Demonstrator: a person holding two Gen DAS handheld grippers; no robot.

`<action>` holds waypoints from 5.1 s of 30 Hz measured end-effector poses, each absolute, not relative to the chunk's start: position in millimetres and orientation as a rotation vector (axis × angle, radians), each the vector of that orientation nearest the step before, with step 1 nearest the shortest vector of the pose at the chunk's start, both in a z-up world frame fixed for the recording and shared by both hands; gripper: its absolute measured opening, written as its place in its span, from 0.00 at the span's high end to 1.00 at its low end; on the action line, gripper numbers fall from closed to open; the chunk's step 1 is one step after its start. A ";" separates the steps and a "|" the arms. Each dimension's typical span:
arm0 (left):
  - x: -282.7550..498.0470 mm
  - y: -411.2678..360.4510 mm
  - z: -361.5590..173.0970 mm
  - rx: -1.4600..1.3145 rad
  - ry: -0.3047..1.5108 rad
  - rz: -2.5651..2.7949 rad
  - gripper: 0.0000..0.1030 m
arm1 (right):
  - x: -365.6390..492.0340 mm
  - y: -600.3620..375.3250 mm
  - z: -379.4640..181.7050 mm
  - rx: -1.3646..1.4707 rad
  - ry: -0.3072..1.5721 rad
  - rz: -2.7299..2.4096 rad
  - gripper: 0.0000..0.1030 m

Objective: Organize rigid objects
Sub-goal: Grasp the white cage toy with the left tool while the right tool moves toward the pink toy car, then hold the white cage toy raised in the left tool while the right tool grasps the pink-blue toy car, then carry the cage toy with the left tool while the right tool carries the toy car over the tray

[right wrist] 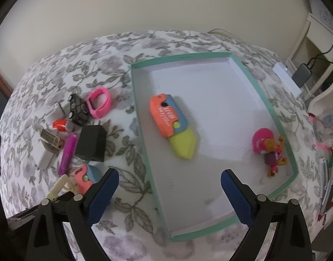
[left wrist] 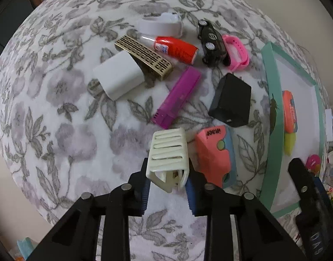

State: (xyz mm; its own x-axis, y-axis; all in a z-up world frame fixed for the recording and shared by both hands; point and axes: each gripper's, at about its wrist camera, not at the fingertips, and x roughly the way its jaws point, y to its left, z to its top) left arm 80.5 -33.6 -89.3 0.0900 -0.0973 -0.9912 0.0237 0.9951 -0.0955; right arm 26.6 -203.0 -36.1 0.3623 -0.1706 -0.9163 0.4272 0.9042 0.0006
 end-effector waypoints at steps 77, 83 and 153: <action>109.2 16.5 -26.3 -0.214 1.251 0.000 0.71 | 43.3 -116.6 -75.5 0.137 1.174 0.011 0.56; 107.0 17.2 -17.1 -0.226 1.208 -0.005 0.71 | 40.7 -126.7 -62.9 0.212 1.141 0.029 0.61; 40.8 -185.6 -11.1 0.130 1.118 -0.460 0.71 | -28.1 -326.9 5.6 0.512 0.925 -0.397 0.78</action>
